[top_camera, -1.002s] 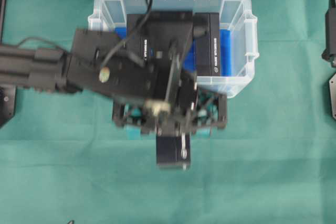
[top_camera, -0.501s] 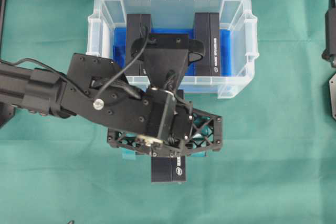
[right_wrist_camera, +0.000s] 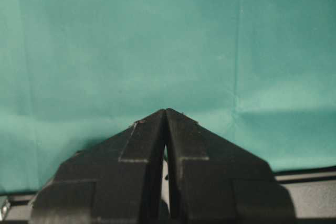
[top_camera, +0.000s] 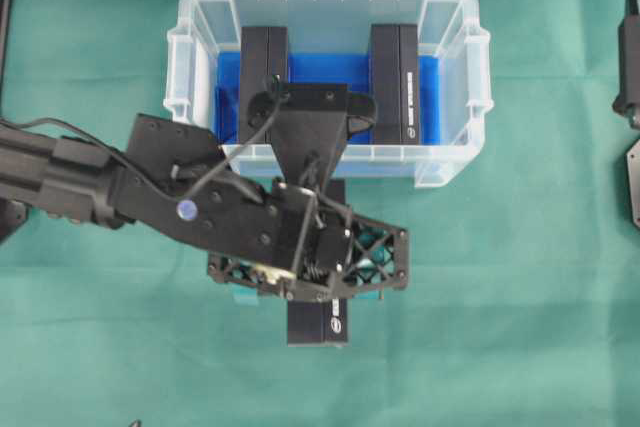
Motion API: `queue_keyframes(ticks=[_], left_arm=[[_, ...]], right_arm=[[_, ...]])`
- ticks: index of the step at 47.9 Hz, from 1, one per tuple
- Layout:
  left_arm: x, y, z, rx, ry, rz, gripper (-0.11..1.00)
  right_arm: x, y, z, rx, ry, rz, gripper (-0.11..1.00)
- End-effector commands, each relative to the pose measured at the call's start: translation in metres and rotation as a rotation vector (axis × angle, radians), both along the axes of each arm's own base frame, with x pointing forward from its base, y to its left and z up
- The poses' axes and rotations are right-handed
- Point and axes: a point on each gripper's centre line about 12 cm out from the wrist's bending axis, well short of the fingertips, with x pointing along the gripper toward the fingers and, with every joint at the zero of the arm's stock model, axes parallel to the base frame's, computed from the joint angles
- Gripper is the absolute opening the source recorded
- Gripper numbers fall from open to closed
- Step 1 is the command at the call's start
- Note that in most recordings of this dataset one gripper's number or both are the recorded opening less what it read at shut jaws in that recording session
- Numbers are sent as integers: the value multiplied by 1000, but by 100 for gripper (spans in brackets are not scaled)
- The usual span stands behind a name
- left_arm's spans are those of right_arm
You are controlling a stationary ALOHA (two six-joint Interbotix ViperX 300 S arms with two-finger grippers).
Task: Take the box out of the case with the left arm.
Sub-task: 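Lower the held box onto the cloth in front of the case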
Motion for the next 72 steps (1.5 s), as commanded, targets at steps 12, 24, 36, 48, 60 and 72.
queue_keyframes(ticks=[12,24,36,48,60,72], left_arm=[[-8,-1,-27,-7,-32,9,60],[-6,-4,-74,-13,-47,1,60],[-11,-4,-95,-10,-30,-6,60],[-6,0,-100,-25,-89,-3,60],[-7,3,-103,-22,-83,-4,60],[-7,3,-103,-24,-87,-12,60]], right_arm=[[2,0,5,1,-19,-4,3],[2,0,6,1,-20,-2,3],[2,0,5,4,-17,-2,3],[2,0,5,1,-19,-4,3],[2,0,5,1,-19,-2,3],[2,0,5,1,-17,-3,3]])
